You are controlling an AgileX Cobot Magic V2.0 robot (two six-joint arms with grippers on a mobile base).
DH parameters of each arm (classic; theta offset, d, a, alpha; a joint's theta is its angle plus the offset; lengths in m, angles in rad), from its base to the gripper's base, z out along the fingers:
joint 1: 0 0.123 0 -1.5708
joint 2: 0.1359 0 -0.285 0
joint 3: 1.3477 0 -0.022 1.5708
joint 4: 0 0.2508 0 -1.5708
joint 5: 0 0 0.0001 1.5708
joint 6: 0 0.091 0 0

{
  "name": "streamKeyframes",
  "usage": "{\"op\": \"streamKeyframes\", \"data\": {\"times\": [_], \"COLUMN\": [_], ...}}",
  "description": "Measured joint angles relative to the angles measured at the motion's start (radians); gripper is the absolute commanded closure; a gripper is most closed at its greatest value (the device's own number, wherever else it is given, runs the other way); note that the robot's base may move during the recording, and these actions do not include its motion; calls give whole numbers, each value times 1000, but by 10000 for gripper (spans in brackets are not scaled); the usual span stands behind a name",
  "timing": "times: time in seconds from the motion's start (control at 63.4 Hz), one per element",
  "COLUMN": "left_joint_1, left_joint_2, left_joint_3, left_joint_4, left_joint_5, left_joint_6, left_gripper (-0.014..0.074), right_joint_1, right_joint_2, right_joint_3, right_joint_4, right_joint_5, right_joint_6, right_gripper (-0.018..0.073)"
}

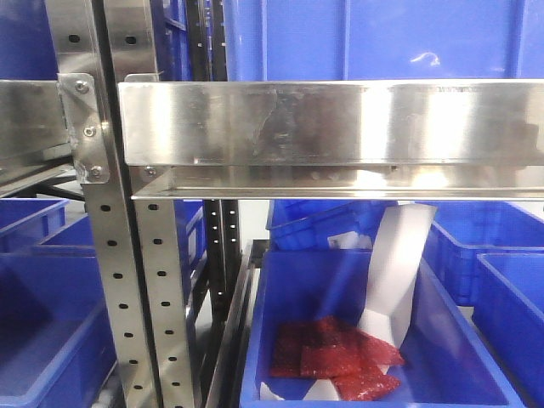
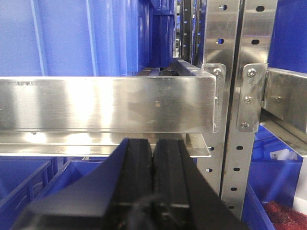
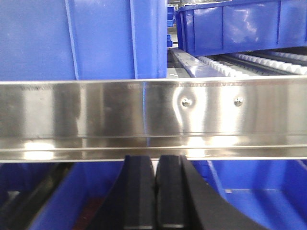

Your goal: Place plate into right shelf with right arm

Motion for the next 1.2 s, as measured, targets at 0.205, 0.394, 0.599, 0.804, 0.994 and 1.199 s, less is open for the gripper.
{"op": "streamKeyframes", "data": {"times": [0.205,0.394,0.599,0.804,0.994,1.199], "left_joint_1": [0,0,0,0,0,0], "left_joint_2": [0,0,0,0,0,0], "left_joint_3": [0,0,0,0,0,0], "left_joint_4": [0,0,0,0,0,0], "left_joint_5": [0,0,0,0,0,0], "left_joint_6": [0,0,0,0,0,0], "left_gripper": [643,643,643,643,643,643], "right_joint_1": [0,0,0,0,0,0], "right_joint_2": [0,0,0,0,0,0], "right_joint_3": [0,0,0,0,0,0], "right_joint_4": [74,88,88,88,88,88], "right_joint_5": [-42,-43,-43,-43,-43,-43], "right_joint_6": [-148,-169,-175,-175,-175,-175], "right_gripper": [507,507,507,507,507,507]}}
